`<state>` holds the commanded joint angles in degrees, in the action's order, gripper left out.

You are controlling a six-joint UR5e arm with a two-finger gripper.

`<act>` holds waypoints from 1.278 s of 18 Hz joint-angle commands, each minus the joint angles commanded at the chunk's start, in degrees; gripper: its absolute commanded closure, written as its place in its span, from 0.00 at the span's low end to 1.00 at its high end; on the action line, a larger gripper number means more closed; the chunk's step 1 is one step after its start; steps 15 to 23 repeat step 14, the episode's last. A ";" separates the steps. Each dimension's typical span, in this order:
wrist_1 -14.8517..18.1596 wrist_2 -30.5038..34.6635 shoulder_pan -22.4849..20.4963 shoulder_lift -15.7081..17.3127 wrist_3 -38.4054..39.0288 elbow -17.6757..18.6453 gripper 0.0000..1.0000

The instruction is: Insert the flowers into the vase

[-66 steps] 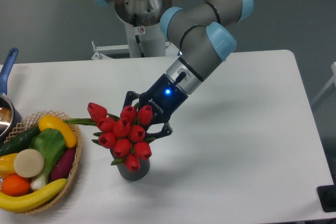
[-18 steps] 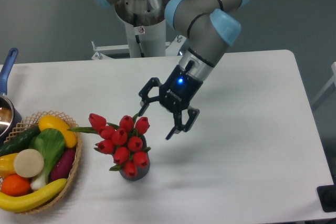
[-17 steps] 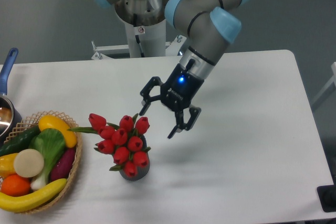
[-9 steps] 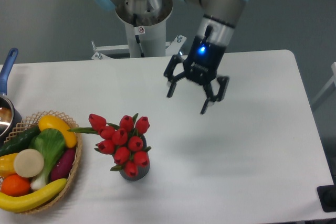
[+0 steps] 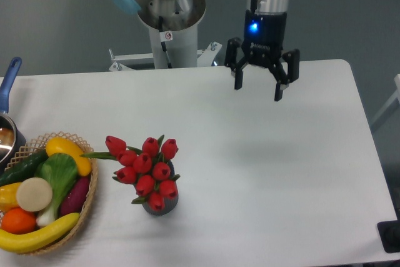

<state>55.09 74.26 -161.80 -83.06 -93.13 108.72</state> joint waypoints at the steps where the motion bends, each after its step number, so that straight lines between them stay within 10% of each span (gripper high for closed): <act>1: 1.14 0.27 -1.06 0.26 -2.82 0.00 0.00; 23: 2.30 0.27 -2.82 1.32 -7.59 0.35 0.00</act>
